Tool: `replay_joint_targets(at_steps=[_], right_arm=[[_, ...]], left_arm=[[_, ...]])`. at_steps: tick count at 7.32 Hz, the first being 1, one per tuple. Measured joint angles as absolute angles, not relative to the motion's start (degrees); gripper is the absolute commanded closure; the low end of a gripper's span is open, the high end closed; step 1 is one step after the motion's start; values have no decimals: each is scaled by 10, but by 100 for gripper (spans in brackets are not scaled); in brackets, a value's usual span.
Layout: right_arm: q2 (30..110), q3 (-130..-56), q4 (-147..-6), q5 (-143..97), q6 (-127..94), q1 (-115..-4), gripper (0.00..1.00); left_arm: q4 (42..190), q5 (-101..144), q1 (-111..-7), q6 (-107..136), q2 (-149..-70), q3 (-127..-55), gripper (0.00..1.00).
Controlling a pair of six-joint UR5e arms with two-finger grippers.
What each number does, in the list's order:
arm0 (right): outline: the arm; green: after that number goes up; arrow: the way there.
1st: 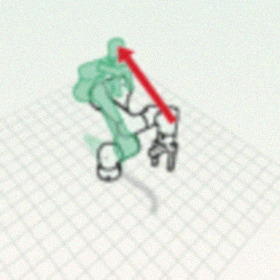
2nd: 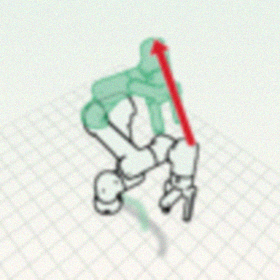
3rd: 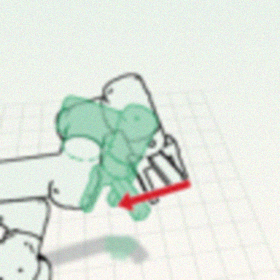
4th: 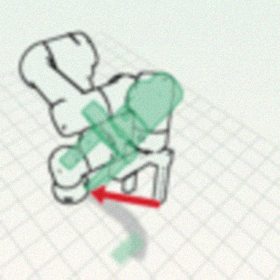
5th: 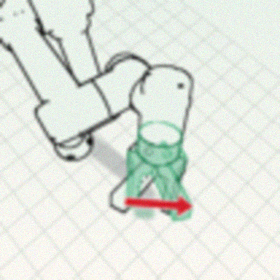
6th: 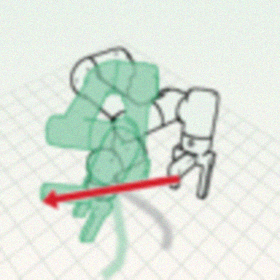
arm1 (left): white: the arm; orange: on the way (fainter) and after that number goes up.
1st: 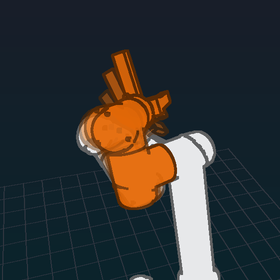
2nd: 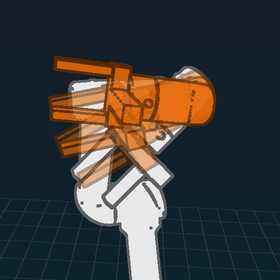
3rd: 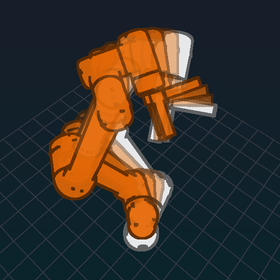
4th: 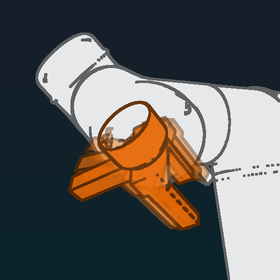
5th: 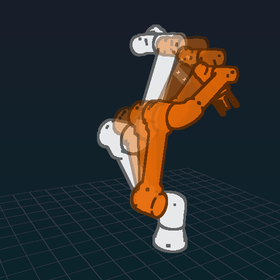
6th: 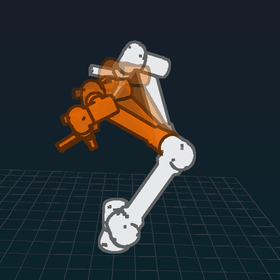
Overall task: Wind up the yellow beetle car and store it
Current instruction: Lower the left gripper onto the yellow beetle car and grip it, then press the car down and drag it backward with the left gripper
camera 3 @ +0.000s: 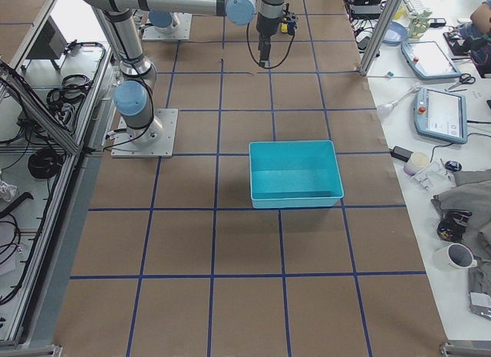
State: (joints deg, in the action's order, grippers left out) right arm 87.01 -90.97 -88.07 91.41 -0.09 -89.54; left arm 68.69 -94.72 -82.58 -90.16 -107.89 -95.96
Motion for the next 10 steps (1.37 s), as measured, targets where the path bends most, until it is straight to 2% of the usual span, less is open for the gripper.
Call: replay_joint_targets(at_steps=[4, 10], right_arm=[[869, -910, -882, 913, -2, -896, 0], [869, -911, -881, 913, -3, -896, 0]], left_arm=[[553, -945, -825, -1017, -1147, -957, 4], [529, -873, -778, -1013, -1191, -958, 7]])
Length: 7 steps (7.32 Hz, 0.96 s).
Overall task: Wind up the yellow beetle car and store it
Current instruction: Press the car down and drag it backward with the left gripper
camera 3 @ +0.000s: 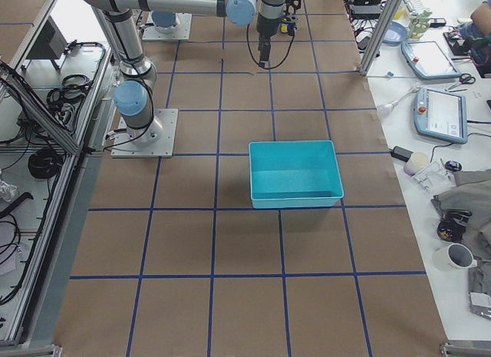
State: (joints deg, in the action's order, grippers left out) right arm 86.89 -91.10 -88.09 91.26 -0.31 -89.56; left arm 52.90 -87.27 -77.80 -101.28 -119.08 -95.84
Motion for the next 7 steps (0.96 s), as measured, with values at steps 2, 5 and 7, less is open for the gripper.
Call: replay_joint_targets(at_steps=[2, 5, 7], right_arm=[[868, -911, -881, 912, -5, -896, 0], [868, -912, -881, 912, -5, -896, 0], [867, -912, -881, 912, -5, -896, 0]], left_arm=[[527, -870, -777, -1012, -1198, -959, 13], [510, -866, -777, -1008, -1214, -960, 16], [507, -865, -777, -993, -1217, -961, 29]])
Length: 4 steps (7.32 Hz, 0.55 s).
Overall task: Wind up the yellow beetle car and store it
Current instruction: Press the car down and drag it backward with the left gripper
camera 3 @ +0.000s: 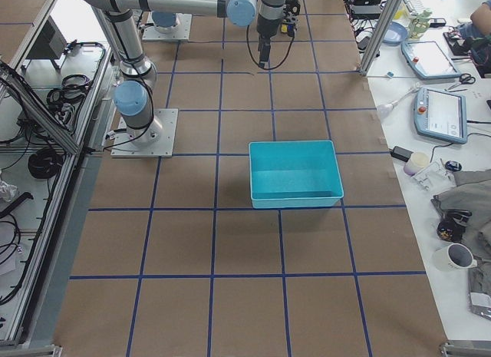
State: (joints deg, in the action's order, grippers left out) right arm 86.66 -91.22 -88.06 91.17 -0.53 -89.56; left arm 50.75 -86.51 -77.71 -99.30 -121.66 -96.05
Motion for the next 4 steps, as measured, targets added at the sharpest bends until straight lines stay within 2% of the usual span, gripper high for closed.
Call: replay_joint_targets(at_steps=[4], right_arm=[[867, -912, -877, 914, -3, -896, 0]], left_arm=[[508, -863, -779, -989, -1213, -962, 52]])
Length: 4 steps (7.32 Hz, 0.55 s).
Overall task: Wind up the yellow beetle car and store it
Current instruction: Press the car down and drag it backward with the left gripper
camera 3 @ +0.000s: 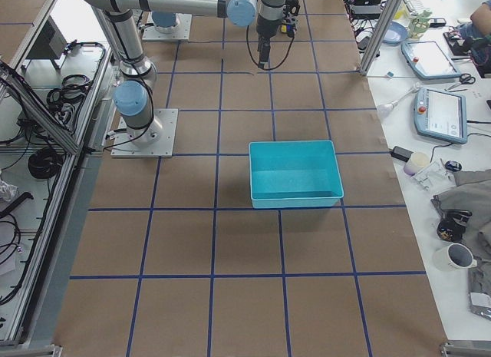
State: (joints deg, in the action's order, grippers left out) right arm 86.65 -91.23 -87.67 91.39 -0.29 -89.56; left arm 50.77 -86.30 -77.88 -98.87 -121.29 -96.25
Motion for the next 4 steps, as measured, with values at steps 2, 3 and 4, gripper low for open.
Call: replay_joint_targets(at_steps=[2, 3, 4], right_arm=[[867, -912, -876, 914, -3, -896, 0], [867, -912, -876, 914, -3, -896, 0], [867, -912, -876, 914, -3, -896, 0]], left_arm=[[507, -863, -779, -992, -1210, -969, 56], [505, -863, -779, -993, -1209, -972, 58], [503, -864, -778, -995, -1208, -974, 58]])
